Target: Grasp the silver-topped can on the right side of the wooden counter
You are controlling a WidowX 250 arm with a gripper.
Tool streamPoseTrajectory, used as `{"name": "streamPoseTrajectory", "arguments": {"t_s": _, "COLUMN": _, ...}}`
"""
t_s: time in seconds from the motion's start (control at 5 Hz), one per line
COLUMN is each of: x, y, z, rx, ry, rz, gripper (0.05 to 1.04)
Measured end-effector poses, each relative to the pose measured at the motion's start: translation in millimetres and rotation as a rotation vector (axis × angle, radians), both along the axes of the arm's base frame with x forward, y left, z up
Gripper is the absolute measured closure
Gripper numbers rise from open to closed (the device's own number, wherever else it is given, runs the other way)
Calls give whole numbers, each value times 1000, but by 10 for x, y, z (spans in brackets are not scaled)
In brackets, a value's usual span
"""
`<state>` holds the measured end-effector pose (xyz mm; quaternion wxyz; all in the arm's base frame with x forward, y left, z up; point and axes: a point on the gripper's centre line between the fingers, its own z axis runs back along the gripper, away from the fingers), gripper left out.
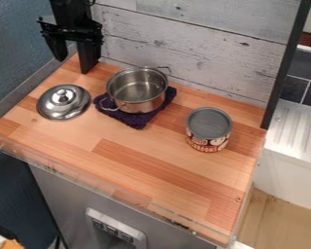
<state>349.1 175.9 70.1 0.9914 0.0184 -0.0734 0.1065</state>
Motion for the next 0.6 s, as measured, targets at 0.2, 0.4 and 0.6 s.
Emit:
{"name": "streamPoseTrajectory", "arguments": {"t_s": 0.2, "x": -41, "y": -39, "z": -168, "rx": -25, "ry": 44, "rz": -6, "gripper": 83}}
{"name": "streamPoseTrajectory", "arguments": {"t_s": 0.4, "x": 37, "y": -451, "z": -160, "rx": -63, "ry": 48, "rz": -136, "gripper": 82}}
{"name": "streamPoseTrajectory", "arguments": {"t_s": 0.6, "x": 175, "y": -1010, "z": 38, "rx": -65, "ry": -24, "rz": -300, "gripper": 82}}
